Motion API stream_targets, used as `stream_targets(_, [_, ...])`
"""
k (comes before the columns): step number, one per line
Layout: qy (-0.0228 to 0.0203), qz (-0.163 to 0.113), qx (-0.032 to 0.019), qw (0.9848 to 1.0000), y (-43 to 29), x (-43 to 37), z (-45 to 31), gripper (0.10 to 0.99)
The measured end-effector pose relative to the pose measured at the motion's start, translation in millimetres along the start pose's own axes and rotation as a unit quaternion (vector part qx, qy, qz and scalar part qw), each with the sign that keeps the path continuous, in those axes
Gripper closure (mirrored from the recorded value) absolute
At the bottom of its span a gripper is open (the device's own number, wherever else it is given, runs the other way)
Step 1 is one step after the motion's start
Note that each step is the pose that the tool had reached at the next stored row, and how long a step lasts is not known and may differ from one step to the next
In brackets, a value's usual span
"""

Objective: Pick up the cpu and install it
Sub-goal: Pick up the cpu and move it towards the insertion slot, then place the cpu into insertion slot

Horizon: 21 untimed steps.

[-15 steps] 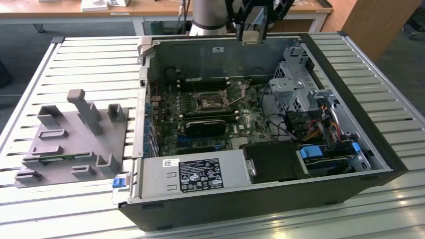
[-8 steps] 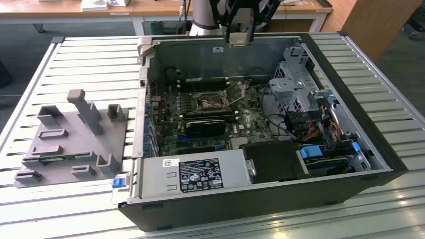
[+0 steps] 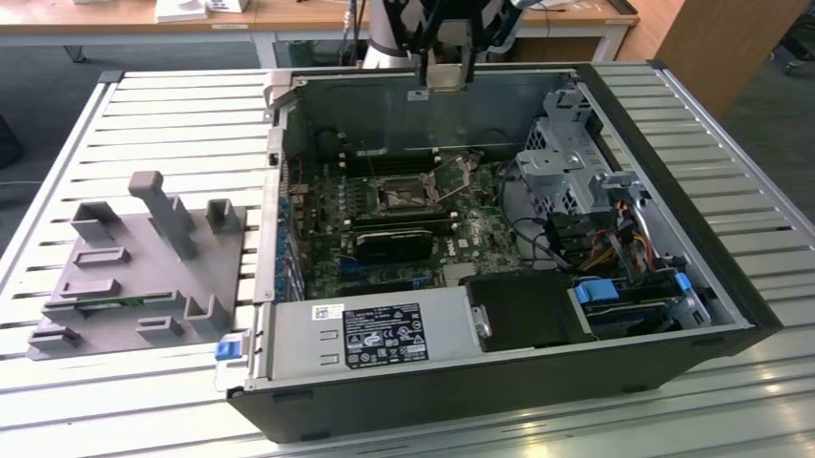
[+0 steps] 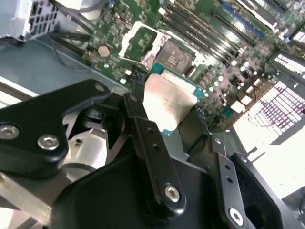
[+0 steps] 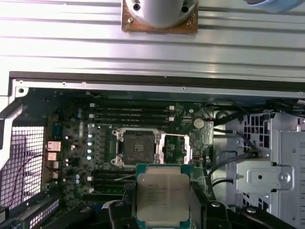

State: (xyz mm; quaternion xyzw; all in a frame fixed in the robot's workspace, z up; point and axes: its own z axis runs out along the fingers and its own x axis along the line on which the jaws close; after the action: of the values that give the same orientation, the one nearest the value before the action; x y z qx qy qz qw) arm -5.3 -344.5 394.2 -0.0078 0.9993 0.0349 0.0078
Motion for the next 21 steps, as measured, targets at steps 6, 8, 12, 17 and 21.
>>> stream_targets(6, [-0.0001, 0.0, -0.0006, 1.0, 0.1, 9.2, 0.3, 0.549])
stream_targets(8, [-0.0001, 0.0, -0.0007, 1.0, 0.1, 11.3, 0.4, 0.549])
stream_targets(12, [-0.0002, 0.0, -0.0007, 1.0, 0.2, 14.3, 0.4, 0.549])
stream_targets(17, [-0.0015, 0.02, -0.0004, 0.9998, 0.1, 14.8, 1.1, 0.549])
stream_targets(21, [-0.0041, 0.057, 0.0002, 0.9984, 0.0, 14.8, 2.4, 0.549])
